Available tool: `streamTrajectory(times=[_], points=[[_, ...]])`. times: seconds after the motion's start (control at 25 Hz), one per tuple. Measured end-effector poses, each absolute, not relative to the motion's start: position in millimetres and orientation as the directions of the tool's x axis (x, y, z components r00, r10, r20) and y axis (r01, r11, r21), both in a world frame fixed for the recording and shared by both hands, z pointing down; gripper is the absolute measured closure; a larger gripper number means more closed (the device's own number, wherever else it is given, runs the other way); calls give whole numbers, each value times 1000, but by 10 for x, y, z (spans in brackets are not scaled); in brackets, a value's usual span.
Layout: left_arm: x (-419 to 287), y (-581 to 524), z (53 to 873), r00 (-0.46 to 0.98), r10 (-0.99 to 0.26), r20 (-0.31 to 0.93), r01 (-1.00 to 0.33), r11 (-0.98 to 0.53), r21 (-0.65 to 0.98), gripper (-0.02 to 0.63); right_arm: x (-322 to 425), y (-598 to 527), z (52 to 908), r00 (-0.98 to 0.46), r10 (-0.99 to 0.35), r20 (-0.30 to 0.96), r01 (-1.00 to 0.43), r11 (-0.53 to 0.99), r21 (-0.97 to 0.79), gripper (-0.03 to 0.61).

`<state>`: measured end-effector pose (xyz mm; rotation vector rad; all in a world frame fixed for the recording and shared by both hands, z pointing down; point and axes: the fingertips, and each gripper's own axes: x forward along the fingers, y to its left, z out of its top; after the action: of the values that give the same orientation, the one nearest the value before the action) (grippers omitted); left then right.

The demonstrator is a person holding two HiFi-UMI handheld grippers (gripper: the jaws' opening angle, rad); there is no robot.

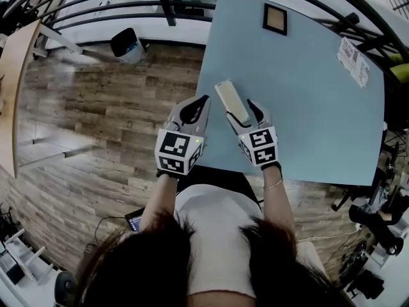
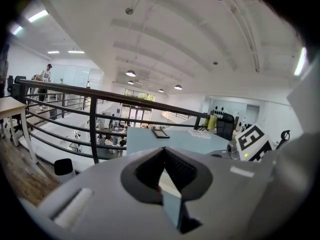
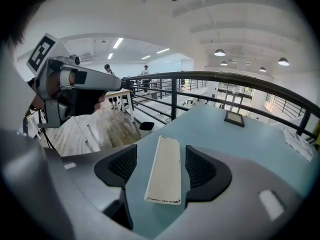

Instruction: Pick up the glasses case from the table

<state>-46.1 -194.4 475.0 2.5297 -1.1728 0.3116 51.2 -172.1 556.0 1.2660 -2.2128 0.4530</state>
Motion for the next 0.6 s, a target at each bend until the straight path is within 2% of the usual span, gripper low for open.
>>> streamTrajectory(times=[0.6], points=[[-418, -1918, 5043, 637, -669, 383, -767, -599, 230, 557, 437, -1779, 6231, -362, -582, 728, -834, 551, 25, 268]])
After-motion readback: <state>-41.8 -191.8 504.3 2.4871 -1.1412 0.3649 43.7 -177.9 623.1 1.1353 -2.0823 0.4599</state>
